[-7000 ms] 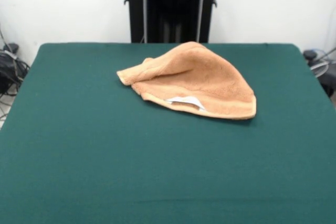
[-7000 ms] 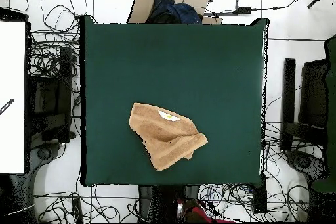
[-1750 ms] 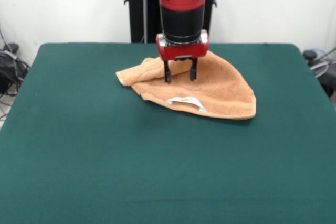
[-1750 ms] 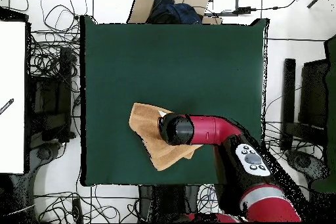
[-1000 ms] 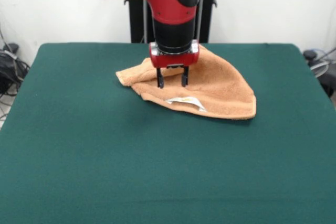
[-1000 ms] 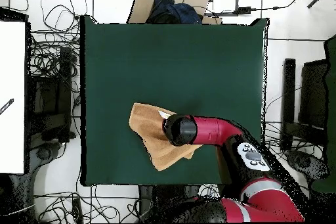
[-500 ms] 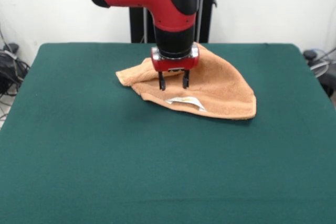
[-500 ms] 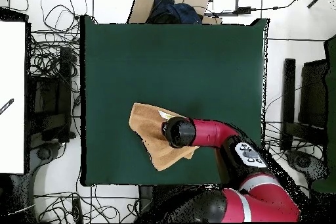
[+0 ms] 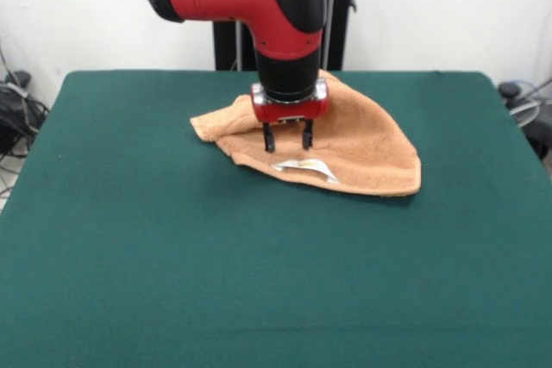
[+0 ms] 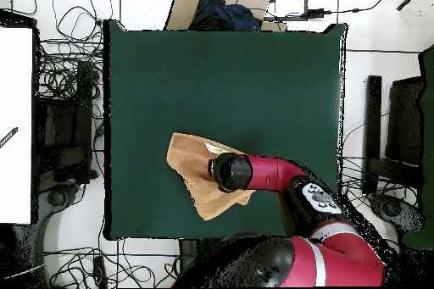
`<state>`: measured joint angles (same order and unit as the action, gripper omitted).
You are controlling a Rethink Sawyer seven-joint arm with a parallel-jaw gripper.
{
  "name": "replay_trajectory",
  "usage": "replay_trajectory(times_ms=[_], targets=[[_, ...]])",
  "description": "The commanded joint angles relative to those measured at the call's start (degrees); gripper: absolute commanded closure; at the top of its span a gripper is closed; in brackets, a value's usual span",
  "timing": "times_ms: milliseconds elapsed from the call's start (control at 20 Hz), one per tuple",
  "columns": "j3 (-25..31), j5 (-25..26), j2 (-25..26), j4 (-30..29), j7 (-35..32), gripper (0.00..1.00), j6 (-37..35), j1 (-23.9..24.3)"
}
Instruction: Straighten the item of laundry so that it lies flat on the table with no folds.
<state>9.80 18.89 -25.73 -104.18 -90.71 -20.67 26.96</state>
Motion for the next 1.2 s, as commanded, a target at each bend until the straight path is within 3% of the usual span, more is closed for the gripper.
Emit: replay_trajectory(times_ms=[50,1200], targets=[[1.1,0.4,1.4,4.3,-6.0,0.00,3.6,0.6],[-1.2,1.4,7.8,7.9,-7.2,0.00,6.3,-0.7]])
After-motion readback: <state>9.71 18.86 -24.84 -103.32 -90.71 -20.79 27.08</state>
